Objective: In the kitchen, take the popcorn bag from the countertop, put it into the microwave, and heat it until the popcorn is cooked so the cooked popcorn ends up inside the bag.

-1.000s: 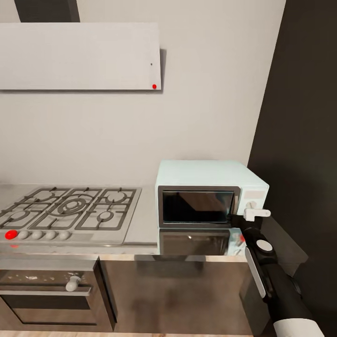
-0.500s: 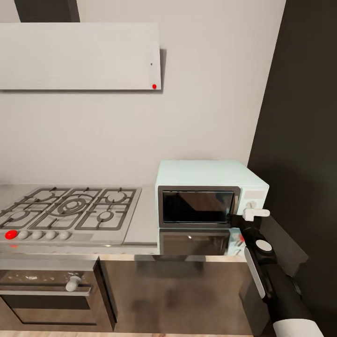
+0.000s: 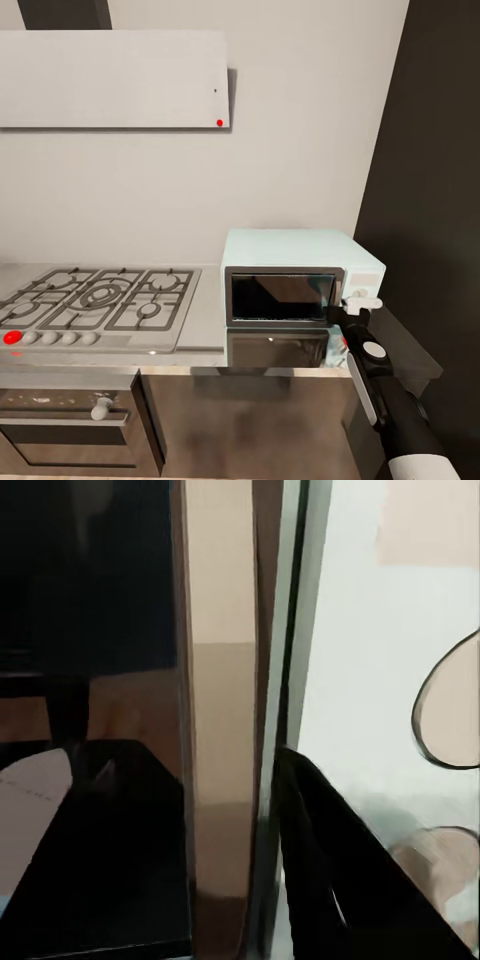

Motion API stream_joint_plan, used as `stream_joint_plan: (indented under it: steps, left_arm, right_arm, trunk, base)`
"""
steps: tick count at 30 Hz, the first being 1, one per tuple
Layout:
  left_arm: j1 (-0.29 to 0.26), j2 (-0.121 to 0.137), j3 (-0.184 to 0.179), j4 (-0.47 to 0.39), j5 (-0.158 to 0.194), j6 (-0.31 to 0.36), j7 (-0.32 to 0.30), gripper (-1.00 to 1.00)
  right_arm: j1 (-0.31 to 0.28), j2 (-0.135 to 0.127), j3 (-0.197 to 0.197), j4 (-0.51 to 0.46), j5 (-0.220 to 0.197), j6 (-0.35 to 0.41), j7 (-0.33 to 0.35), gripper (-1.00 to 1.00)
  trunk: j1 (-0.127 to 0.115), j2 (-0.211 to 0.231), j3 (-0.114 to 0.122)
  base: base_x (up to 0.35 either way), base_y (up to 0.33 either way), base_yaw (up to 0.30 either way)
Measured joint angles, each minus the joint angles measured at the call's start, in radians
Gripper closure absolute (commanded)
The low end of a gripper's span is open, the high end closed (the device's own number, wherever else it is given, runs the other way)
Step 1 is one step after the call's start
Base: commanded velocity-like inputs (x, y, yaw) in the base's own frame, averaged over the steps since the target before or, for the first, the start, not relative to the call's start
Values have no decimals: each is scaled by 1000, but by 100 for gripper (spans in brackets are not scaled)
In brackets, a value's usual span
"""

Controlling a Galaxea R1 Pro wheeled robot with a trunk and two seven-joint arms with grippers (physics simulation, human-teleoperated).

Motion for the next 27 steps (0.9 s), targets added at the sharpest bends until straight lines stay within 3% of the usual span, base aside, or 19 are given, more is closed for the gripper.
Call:
stream_joint_plan:
  steps: [16,27]
  left_arm:
    - [0,0,0,0,0,0,0,-100]
    - [0,0,0,0,0,0,0,-100]
  right_arm:
    - [0,0,-4,-1,4,0,3,100]
    - [0,-1,4,0,6,0,2,100]
  trunk:
    - [0,0,0]
    - [0,0,0]
  base:
    - [-1,0,0]
    - [-97,0,0]
